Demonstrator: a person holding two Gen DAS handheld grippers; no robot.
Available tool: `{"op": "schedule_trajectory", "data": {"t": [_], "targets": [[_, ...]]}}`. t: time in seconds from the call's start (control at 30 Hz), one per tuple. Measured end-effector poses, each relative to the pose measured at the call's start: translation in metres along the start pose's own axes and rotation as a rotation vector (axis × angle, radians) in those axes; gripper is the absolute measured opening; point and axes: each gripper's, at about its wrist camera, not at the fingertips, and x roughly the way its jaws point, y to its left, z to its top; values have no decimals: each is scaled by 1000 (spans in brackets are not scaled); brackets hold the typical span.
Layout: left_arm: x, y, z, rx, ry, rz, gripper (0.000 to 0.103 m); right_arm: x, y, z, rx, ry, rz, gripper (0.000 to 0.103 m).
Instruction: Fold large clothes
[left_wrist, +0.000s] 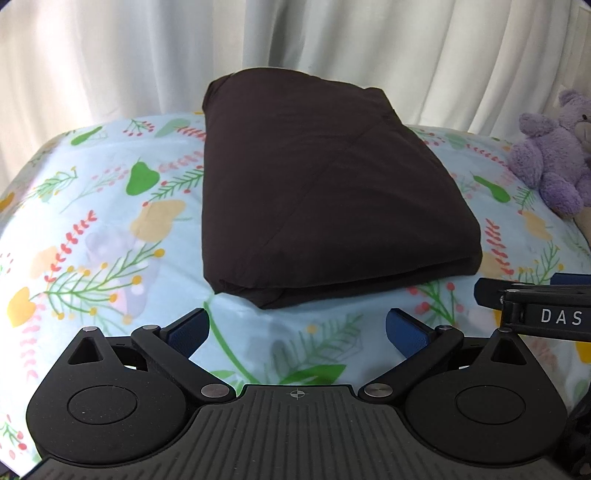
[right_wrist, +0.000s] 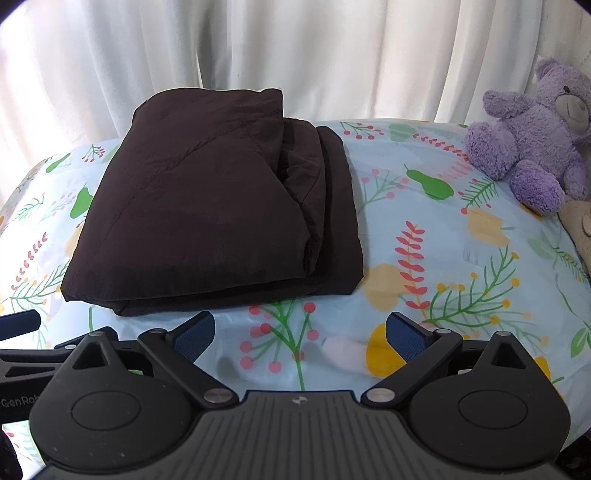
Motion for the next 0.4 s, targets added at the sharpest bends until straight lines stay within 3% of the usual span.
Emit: {"op": "schedule_trajectory", "data": {"t": [0.4], "targets": [[3, 0, 3, 3, -3, 5, 103, 3, 4, 4, -6, -1, 2, 99]]}}
